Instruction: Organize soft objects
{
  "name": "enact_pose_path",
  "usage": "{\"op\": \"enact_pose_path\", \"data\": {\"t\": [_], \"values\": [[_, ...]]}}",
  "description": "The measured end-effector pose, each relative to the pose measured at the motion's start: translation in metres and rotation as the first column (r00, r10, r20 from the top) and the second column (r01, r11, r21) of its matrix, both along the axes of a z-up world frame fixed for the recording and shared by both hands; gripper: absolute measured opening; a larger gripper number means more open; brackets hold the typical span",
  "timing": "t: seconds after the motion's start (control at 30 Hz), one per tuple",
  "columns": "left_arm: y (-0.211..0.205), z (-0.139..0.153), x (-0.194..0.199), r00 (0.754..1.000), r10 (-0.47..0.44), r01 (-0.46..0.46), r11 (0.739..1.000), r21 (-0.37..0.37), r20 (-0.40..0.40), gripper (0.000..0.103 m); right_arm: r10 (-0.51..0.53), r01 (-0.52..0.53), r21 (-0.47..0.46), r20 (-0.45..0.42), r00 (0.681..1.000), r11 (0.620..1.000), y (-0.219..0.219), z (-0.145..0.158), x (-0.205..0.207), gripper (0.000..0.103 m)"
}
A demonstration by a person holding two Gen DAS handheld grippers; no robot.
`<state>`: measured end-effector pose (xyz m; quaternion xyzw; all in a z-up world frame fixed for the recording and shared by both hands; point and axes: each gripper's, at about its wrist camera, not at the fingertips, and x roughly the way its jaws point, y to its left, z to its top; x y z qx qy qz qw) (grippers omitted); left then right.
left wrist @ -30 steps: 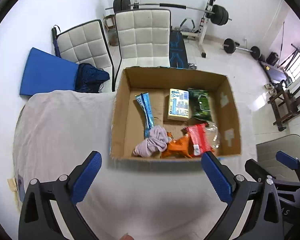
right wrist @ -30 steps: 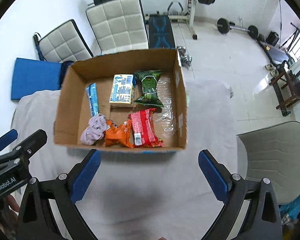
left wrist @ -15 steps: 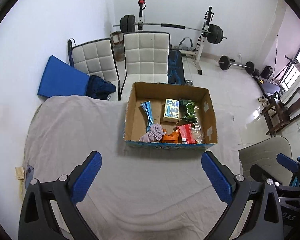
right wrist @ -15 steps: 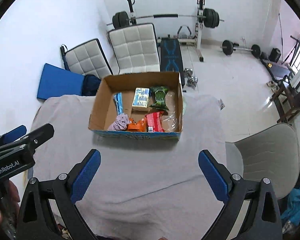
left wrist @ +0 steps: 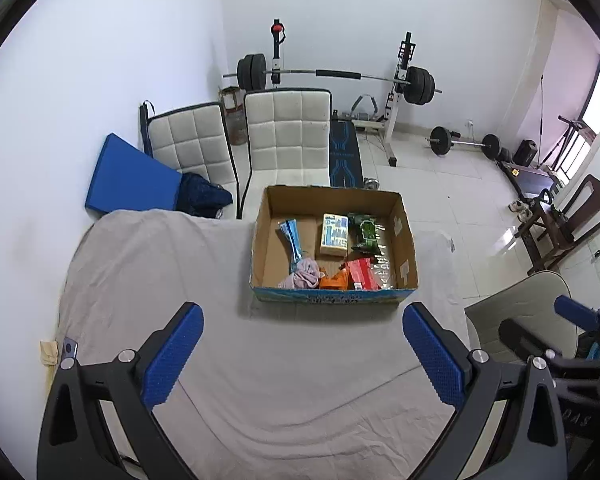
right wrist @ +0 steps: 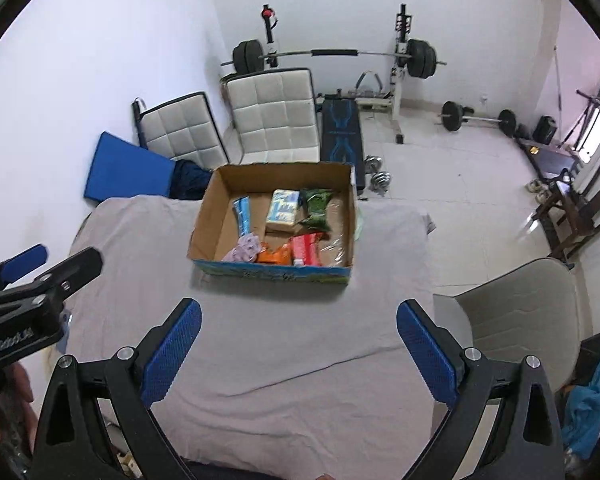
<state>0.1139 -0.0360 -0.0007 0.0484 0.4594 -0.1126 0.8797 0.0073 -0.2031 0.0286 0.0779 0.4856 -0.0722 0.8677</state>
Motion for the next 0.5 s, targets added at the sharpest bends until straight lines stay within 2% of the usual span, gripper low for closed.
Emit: {"op": "enact_pose_path", "data": {"t": [0.5], "values": [[-0.006, 0.006, -0.002, 0.999, 0.008, -0.008, 1.0, 0.007, 0.031, 0.102, -0.022, 0.026, -0.06, 0.079, 0.997, 0.998, -0.008, 0.029, 0.009, 0.1]]}}
